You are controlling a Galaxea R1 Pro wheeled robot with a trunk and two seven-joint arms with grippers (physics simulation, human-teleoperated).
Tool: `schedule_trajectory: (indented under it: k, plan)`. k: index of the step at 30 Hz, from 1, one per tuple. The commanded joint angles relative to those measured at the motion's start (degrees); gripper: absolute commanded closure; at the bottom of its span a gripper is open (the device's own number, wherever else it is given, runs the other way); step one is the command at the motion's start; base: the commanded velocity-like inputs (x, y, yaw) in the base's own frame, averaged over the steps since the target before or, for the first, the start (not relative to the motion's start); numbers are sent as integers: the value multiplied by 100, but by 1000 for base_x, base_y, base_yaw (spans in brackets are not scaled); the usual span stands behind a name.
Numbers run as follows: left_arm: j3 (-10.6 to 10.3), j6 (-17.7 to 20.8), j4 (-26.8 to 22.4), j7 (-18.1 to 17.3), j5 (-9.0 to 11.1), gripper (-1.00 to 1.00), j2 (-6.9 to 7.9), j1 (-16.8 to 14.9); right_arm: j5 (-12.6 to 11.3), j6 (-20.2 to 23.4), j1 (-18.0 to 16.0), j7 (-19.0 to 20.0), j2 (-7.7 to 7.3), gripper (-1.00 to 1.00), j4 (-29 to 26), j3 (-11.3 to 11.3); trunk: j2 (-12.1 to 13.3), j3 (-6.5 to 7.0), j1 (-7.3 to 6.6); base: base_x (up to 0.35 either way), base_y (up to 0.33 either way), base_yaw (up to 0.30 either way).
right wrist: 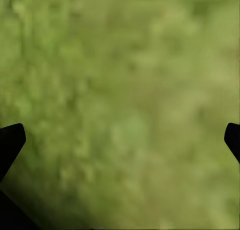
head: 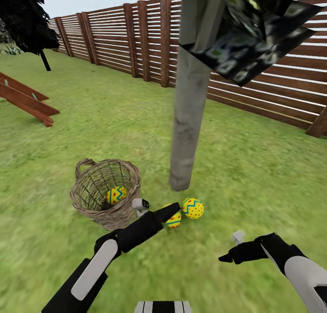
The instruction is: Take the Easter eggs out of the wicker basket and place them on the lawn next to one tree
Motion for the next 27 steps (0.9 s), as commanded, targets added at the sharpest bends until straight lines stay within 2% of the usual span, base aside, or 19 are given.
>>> schedule_trajectory:
  k: [1, 12, 27]
  plan:
    - [-7, 41, 2, 3, 62, -100, 2, -4, -9, 58, -1, 21, -3, -100, -13, 11, -2, -4, -1, 0, 301, 0]
    - [-21, 44, 4, 2, 78, -100, -5, -4, -20, 56, 0, 27, -8, -100, -17, 11, -2, 2, -1, 0, 303, -11]
    - [-27, 44, 2, -13, 84, -100, -5, -4, -53, 49, 0, 30, -24, -100, -12, 11, -2, 100, -1, 0, 304, -192]
